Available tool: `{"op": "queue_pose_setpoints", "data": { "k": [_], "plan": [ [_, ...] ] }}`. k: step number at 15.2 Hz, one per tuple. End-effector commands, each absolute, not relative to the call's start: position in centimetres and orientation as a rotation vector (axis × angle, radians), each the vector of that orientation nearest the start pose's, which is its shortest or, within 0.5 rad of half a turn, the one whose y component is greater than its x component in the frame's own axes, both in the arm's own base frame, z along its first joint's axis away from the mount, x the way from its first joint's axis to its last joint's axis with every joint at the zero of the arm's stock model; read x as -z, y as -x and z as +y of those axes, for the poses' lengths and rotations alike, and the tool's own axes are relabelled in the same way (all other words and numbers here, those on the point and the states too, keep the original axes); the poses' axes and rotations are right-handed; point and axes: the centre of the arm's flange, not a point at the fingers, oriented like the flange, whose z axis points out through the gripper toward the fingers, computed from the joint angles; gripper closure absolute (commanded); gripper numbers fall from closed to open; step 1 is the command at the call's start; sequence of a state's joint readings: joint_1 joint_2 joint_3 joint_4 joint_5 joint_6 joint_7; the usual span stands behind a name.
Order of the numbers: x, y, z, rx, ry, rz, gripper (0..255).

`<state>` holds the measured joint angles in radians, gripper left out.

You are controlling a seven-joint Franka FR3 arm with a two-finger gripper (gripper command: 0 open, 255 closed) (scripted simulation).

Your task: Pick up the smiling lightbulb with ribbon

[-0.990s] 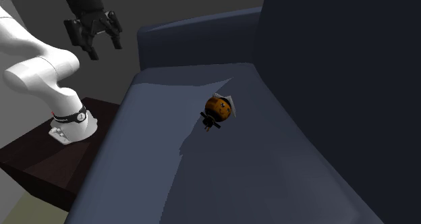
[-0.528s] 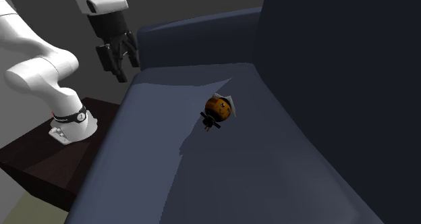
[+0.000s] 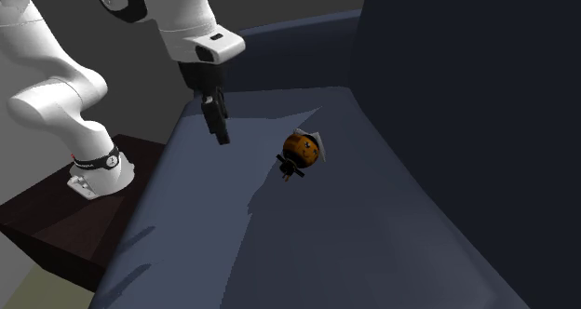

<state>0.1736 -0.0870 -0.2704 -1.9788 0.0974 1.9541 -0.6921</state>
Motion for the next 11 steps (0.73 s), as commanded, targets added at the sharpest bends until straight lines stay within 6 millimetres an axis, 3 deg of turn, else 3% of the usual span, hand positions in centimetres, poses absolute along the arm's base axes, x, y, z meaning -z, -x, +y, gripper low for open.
{"op": "queue_pose_setpoints", "data": {
  "k": [1,11],
  "plan": [
    [-49.8,-56.1,-4.7,0.145,2.891,-0.955,0],
    [-43.5,-66.9,-0.4,0.119,2.644,-1.416,0]
  ]
}}
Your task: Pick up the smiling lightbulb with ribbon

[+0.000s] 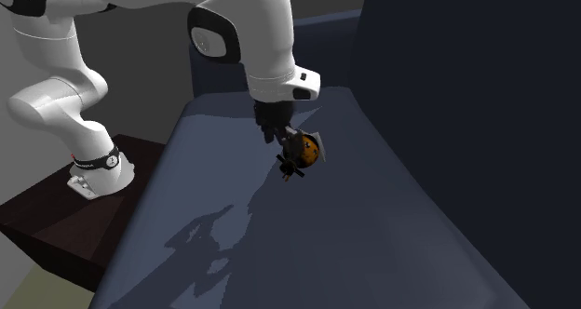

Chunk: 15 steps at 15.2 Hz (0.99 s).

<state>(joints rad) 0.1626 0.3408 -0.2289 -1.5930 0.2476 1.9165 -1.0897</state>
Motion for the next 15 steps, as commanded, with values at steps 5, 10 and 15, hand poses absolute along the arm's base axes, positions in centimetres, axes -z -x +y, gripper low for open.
{"op": "queue_pose_setpoints", "data": {
  "k": [5,10,15],
  "plan": [
    [-40.9,-66.9,-0.4,0.119,2.644,-1.416,0],
    [-39.6,-66.9,-0.5,0.119,2.644,-1.416,255],
    [-39.5,-66.9,-0.5,0.119,2.644,-1.416,255]
  ]
}}
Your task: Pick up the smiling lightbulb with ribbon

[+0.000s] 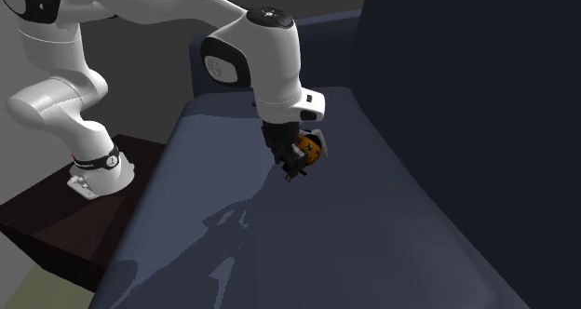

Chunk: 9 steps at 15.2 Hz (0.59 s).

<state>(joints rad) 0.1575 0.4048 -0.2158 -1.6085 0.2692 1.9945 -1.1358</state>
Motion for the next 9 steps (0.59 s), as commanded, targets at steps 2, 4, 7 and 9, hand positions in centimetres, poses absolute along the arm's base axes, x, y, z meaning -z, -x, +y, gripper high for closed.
{"op": "queue_pose_setpoints", "data": {
  "k": [2,4,7,9],
  "plan": [
    [-39.5,-66.9,-0.4,0.119,2.644,-1.416,255],
    [-39.5,-66.9,-0.4,0.119,2.644,-1.416,255],
    [-41.1,-66.9,-0.4,0.119,2.644,-1.416,255],
    [-42.2,-66.9,-0.4,0.119,2.644,-1.416,255]
  ]
}}
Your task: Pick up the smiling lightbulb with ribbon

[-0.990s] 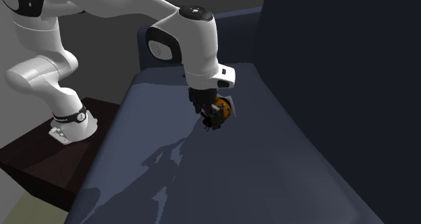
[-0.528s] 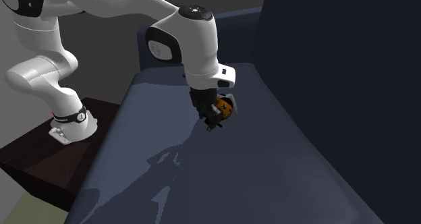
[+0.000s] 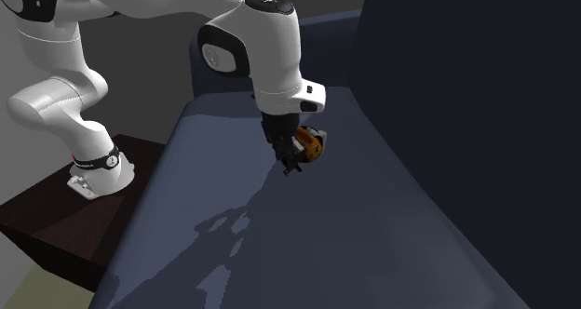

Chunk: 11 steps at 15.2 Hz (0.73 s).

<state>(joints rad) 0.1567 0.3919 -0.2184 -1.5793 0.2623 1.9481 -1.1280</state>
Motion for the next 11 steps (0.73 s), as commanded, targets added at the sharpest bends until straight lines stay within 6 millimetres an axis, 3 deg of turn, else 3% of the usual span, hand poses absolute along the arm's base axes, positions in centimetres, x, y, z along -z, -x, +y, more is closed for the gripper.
{"op": "queue_pose_setpoints", "data": {
  "k": [1,11],
  "plan": [
    [-42.7,-66.9,-0.4,0.119,2.644,-1.416,255],
    [-47.5,-66.9,-0.4,0.119,2.644,-1.416,255]
  ]
}}
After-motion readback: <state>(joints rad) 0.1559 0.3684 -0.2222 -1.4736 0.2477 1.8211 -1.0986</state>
